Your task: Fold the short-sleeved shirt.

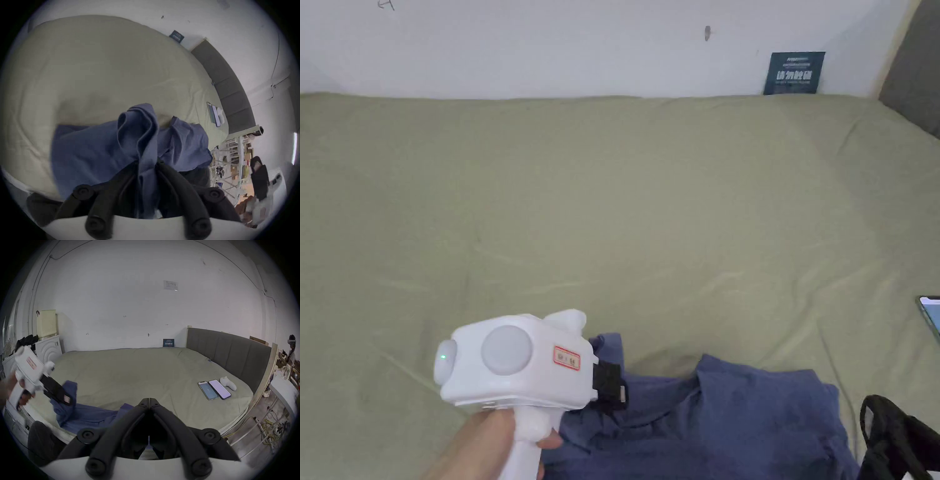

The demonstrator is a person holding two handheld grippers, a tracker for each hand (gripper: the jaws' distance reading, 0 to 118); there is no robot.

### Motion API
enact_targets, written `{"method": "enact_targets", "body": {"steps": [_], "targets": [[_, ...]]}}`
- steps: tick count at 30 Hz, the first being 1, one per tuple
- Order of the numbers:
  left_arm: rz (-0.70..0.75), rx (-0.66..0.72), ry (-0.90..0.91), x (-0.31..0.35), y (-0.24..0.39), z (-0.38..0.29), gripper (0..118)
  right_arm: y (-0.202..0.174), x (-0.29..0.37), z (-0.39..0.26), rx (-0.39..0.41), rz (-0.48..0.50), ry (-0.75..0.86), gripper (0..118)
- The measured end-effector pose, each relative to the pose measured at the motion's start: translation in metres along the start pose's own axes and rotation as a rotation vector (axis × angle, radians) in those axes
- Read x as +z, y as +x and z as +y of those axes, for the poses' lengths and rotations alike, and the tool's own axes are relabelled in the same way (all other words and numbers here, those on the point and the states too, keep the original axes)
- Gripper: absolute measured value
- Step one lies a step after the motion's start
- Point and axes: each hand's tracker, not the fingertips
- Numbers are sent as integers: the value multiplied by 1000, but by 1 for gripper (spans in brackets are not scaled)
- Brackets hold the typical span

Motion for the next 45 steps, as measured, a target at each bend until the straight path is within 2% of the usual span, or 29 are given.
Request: {"method": "enact_targets", "body": {"steps": [1, 3, 4, 7, 8, 9, 10, 12, 14, 16, 20, 24, 26, 27, 31, 35, 37, 40, 45], "targets": [[-14, -34, -29, -12, 1, -2, 42, 1, -1, -1, -3, -7, -6, 0], [-39, -47, -60, -32, 1, -9, 110, 2, -2, -2, -8, -10, -17, 0], [-31, -46, -60, -35, 6, -11, 117, 2, -2, -2, -9, -15, -21, 0], [-82, -14, -38, -10, -10, -11, 113, 3, -5, -2, -11, -14, -29, 0], [-109, 6, -12, 4, -15, -11, 104, 2, -7, -1, -11, -12, -30, 0], [-129, 14, 44, 19, -24, -12, 75, 2, -9, -1, -8, -5, -32, 0], [-134, 10, 70, 33, -32, -12, 2, 0, -10, -1, -5, -1, -34, 0], [-102, 16, 135, 52, -40, -10, 0, -3, -14, -1, 0, 12, -37, 0], [-109, 11, 81, 51, -48, -5, 0, -6, -17, -3, 6, 23, -43, 0], [-97, 47, 60, 31, -50, -2, 0, -8, -19, -5, 7, 32, -51, 0], [-234, 86, -62, -38, -31, -12, 0, -9, -19, -9, 1, 34, -71, 0], [-167, 89, -122, -95, -5, -36, 0, -4, -15, -10, 10, 12, -84, 0], [-148, 49, -48, -85, 0, -32, 0, 0, -12, -7, 8, 4, -83, 0], [-161, 65, -76, -81, 2, -31, 0, 0, -11, -6, 13, -1, -81, 0], [-199, 17, -23, -19, -15, -25, 0, -2, -14, 0, 32, -2, -68, 0], [-218, 82, 80, 57, -67, -24, 0, -14, -17, 8, 44, 19, -37, 0], [-182, 113, 125, 81, -100, -25, 0, -23, -20, 9, 63, 31, -28, 0], [-87, 138, 122, 93, -146, -25, 0, -37, -25, 11, 85, 60, -41, 0], [-213, 208, 112, 87, -184, -24, 0, -54, -26, 10, 105, 72, -59, 0]]}}
